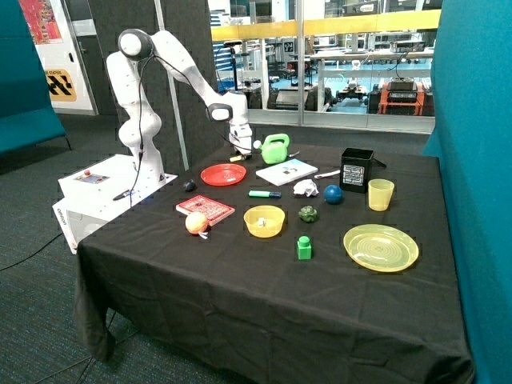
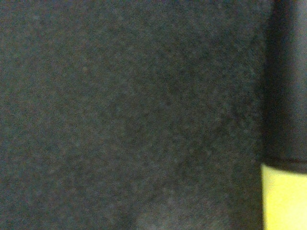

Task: Put a highlighter on each book

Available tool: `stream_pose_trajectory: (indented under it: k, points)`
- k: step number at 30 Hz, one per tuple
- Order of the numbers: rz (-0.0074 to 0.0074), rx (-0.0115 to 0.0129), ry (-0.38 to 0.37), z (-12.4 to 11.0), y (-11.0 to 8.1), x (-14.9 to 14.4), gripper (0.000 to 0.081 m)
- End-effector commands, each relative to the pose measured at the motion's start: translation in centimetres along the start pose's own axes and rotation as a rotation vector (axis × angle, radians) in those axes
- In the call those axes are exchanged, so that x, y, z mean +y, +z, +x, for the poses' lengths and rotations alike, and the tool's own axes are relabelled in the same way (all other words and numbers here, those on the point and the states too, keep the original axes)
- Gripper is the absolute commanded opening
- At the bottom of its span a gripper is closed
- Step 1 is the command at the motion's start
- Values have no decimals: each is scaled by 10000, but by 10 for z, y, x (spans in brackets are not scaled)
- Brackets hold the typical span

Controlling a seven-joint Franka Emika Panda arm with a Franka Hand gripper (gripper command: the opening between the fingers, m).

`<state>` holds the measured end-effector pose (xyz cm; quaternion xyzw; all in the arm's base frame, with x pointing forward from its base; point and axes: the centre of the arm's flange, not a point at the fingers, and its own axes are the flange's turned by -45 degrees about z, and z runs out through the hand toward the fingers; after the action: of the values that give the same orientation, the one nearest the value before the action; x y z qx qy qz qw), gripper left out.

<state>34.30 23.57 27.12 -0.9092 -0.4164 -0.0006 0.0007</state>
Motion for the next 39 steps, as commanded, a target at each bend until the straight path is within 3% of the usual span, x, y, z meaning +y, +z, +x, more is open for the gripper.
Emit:
stream_pose_trajectory:
  k: [1, 12, 15, 19, 21, 39]
  points:
    - [-8, -17, 142, 4, 6, 6, 603]
    - [-8, -17, 218, 2, 6, 1, 538]
    - [-8, -17, 168, 1, 6, -2, 424]
    - [-8, -17, 177, 0, 6, -4, 89]
    - [-8, -17, 173, 1, 6, -4, 22]
    - [-8, -17, 228, 4, 6, 3, 0]
